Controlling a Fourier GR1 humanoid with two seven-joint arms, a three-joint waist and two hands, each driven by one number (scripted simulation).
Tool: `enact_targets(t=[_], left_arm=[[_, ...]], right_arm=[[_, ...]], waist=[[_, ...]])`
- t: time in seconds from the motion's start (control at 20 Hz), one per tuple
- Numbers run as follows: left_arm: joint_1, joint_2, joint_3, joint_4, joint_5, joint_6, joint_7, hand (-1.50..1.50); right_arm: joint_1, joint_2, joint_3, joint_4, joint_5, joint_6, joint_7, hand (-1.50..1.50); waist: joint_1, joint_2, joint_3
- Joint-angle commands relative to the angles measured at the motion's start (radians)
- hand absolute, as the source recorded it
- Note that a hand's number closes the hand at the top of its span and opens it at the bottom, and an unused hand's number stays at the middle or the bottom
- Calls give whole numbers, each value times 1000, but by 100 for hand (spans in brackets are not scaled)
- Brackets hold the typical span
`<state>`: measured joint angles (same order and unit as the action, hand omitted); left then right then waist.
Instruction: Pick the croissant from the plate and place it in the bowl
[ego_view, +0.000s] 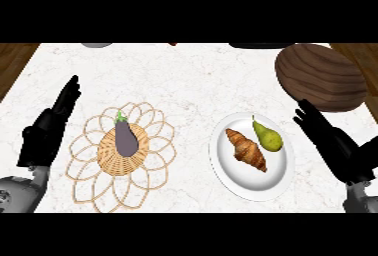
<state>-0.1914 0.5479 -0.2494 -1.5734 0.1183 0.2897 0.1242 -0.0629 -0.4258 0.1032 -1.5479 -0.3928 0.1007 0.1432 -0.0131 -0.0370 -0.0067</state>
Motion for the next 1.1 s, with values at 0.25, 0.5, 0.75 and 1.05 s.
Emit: enact_targets(t=[0.25, 0.5, 0.75, 1.05], left_arm=[[24, -173, -144, -45, 81, -138, -99, 0], [42, -204, -156, -43, 114, -190, -91, 0], [48, -252, -173, 17, 72, -186, -140, 0], [-12, -240, -133, 38, 102, -223, -114, 0]], right_arm=[[-133, 60, 20, -100, 148, -39, -223, 150], [-122, 121, 84, 178, 354, -129, -393, -150], [-207, 43, 162, 236, 587, -161, -435, -150], [-401, -98, 275, 184, 779, -42, -94, -150]], waist=[[13, 37, 6], [29, 42, 8], [25, 40, 7], [25, 37, 3]])
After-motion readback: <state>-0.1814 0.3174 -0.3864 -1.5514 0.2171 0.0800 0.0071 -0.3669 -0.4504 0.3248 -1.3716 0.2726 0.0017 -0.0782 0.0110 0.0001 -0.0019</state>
